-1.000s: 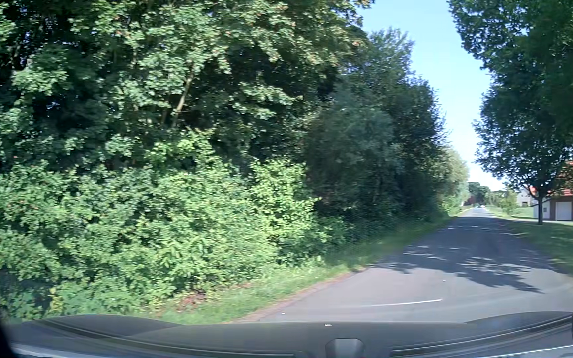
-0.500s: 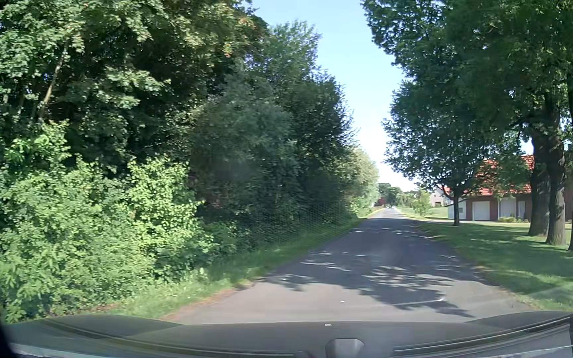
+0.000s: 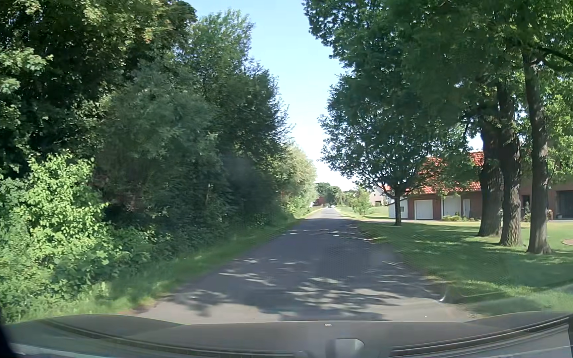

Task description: Follow the waypoints while adhering to traffic rules and regulations

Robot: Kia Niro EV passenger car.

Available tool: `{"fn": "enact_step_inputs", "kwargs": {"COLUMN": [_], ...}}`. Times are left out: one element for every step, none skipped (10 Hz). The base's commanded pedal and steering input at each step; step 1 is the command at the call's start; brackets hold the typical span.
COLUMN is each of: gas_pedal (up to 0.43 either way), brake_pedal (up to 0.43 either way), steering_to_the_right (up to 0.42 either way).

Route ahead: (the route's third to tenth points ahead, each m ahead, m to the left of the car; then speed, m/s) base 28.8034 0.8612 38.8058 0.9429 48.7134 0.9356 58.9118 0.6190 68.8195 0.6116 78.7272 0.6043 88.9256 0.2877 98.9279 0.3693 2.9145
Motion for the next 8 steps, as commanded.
{"fn": "enact_step_inputs", "kwargs": {"gas_pedal": [0.15, 0.138, 0.138, 0.138, 0.138, 0.138, 0.138, 0.138], "brake_pedal": [0.006, 0.006, 0.006, 0.006, 0.006, 0.006, 0.006, 0.006], "steering_to_the_right": [0.204, 0.096, 0.028, -0.023, -0.031, -0.019, -0.013, -0.012]}}
